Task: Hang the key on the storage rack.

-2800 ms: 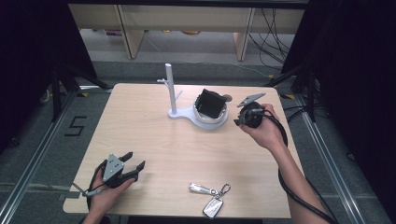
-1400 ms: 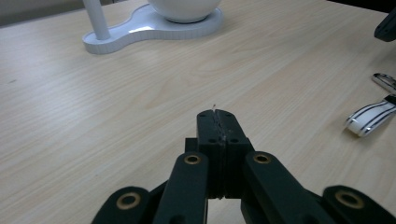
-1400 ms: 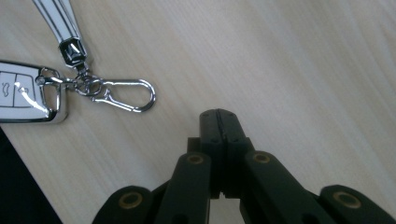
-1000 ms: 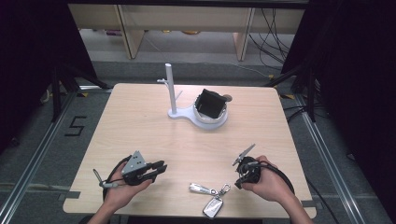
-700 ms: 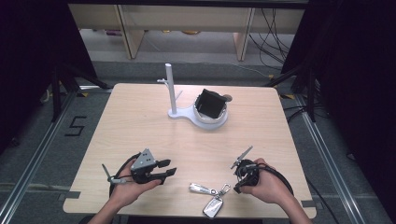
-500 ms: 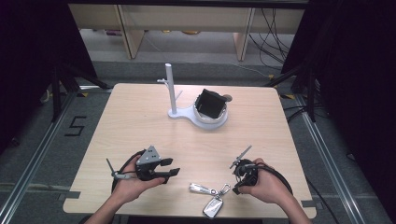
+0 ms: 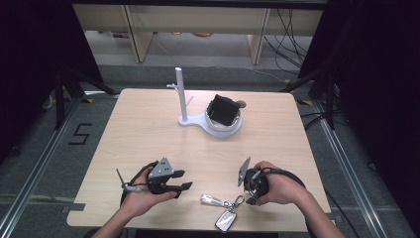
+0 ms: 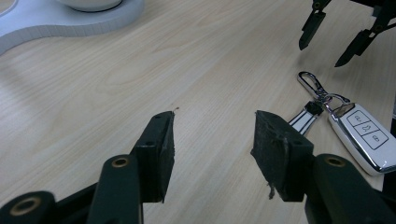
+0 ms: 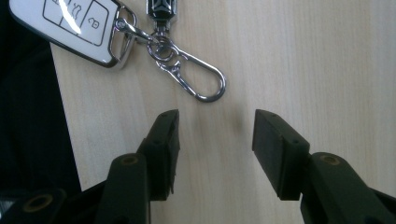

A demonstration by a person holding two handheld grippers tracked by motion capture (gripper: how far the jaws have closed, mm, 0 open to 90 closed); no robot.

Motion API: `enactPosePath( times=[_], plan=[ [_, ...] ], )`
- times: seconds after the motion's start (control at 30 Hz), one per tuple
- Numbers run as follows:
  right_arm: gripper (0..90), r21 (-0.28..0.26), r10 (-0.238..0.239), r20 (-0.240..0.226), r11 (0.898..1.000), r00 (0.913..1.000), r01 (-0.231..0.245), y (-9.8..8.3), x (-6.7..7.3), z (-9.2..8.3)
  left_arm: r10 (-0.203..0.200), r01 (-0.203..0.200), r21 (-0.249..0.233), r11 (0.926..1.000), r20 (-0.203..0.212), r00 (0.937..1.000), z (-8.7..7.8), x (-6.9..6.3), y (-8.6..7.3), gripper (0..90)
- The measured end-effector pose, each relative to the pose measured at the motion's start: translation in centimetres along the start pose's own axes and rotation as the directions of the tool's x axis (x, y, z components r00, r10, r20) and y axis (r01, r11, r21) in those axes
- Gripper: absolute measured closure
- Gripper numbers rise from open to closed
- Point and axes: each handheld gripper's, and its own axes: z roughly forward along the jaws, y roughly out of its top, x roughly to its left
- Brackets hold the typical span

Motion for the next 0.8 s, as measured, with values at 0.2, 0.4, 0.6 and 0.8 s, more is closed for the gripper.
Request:
enactPosePath(
  times=[0.2, 0.4, 0.6, 0.8],
  plan=[
    [48.7, 0.039, -0.087, -0.024, 0.995, 0.9960, 0.087, 1.1, 0.1, 0.3, 0.001, -0.001, 0.004, 1.0000, 0.001, 1.0000, 0.0, 0.1, -0.1, 47.2],
    [48.8, 0.079, -0.193, -0.031, 0.978, 0.9807, 0.195, 1.5, 0.0, 0.7, 0.005, -0.005, 0.006, 1.0000, 0.003, 1.0000, 0.1, 0.1, -0.3, 47.0],
    [49.2, 0.071, -0.199, -0.023, 0.977, 0.9798, 0.200, 1.9, -0.2, 0.8, 0.007, -0.007, 0.008, 0.9999, 0.003, 1.0000, 0.1, 0.1, -0.5, 46.9],
    [49.4, 0.072, -0.225, -0.016, 0.971, 0.9742, 0.226, 2.3, -0.3, 0.8, 0.017, -0.017, 0.018, 0.9997, -0.002, 0.9998, 0.0, 0.2, -0.4, 46.7]
  ],
)
